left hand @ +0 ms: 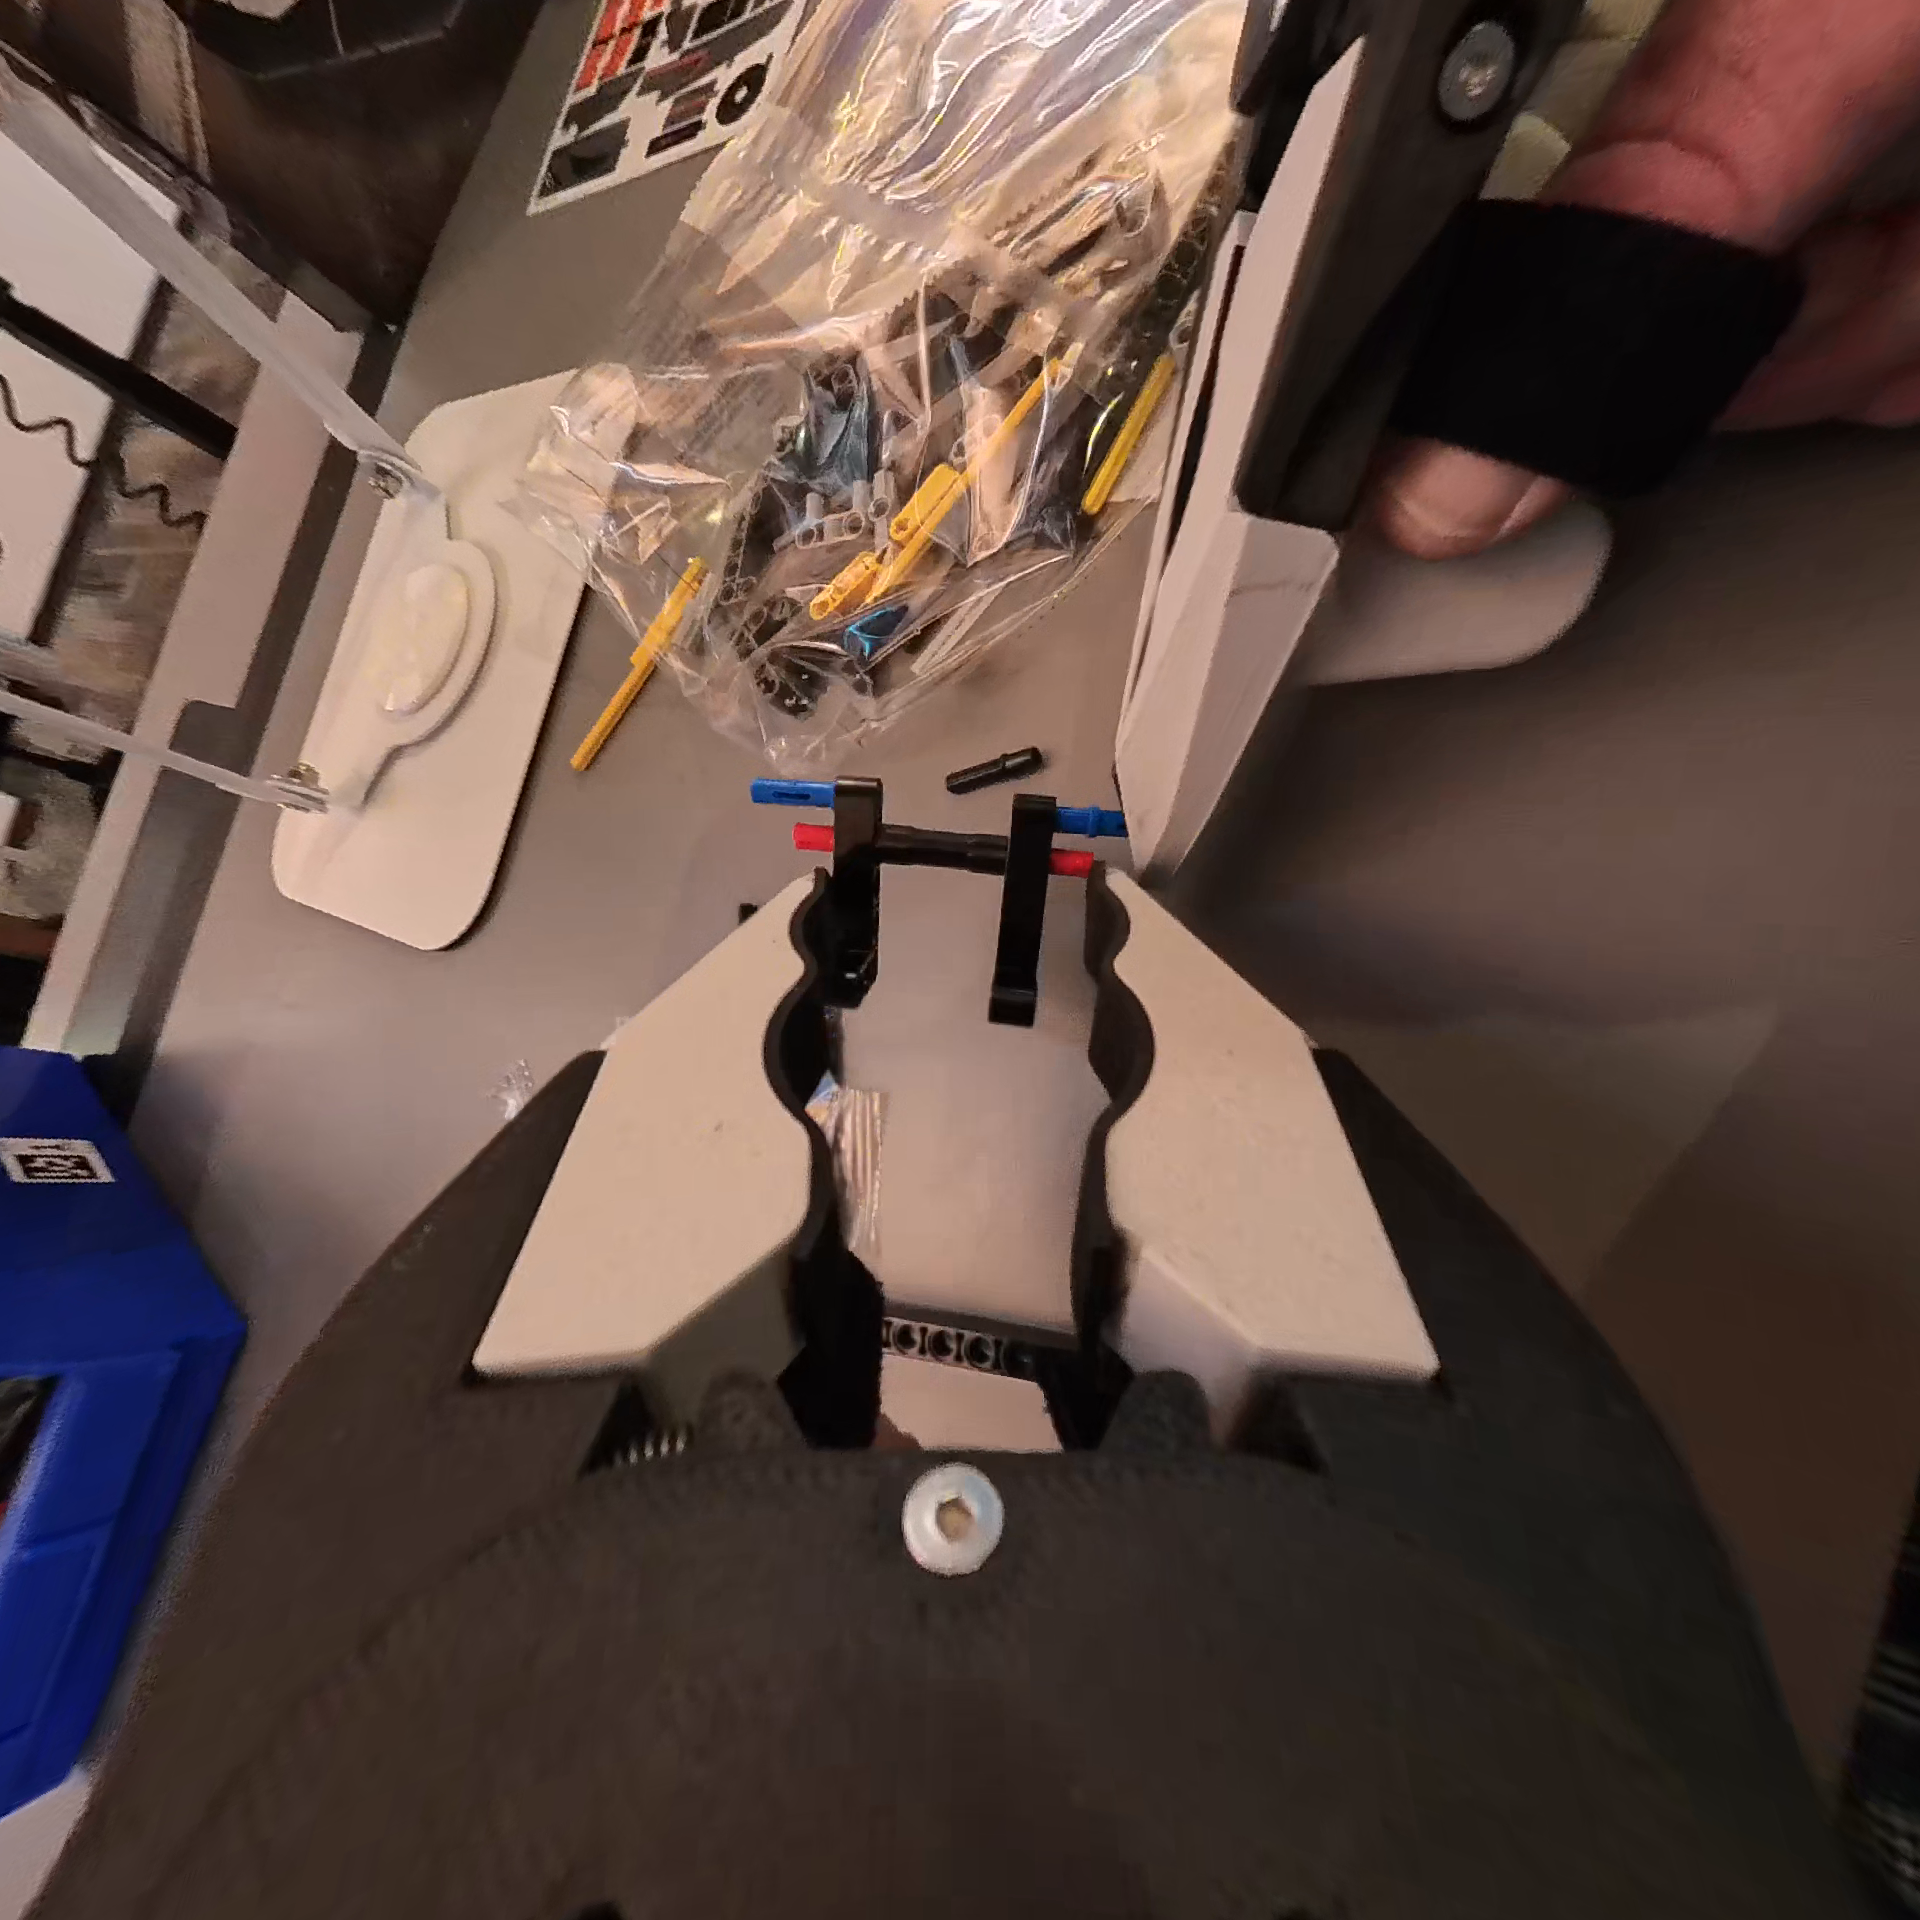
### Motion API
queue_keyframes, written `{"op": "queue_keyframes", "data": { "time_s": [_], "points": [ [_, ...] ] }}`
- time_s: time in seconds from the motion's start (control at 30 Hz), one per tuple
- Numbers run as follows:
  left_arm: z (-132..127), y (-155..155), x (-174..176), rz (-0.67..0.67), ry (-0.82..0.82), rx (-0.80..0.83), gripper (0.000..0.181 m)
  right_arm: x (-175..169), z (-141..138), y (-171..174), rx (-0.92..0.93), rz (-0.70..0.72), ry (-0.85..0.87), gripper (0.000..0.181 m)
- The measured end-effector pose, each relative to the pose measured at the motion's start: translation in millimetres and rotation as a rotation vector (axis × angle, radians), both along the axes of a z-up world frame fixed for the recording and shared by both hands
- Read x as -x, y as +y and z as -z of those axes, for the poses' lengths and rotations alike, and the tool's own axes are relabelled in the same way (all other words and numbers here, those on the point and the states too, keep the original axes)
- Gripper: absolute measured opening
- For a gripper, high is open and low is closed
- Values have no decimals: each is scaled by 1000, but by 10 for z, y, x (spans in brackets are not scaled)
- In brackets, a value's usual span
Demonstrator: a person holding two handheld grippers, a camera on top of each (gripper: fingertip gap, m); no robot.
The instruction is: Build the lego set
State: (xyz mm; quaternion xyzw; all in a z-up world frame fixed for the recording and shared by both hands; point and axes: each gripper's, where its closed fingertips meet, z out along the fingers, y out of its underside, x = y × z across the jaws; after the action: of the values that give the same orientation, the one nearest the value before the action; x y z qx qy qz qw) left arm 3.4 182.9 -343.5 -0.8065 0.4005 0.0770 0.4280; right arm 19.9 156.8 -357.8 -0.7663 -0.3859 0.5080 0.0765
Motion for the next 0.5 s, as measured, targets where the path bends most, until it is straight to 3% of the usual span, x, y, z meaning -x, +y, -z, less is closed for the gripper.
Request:
{"op": "queue_keyframes", "data": {
  "time_s": [0.5],
  "points": [
    [-32,5,3,-10,45,-63,45,17,-14,5,10,12,11,0]
  ]
}}
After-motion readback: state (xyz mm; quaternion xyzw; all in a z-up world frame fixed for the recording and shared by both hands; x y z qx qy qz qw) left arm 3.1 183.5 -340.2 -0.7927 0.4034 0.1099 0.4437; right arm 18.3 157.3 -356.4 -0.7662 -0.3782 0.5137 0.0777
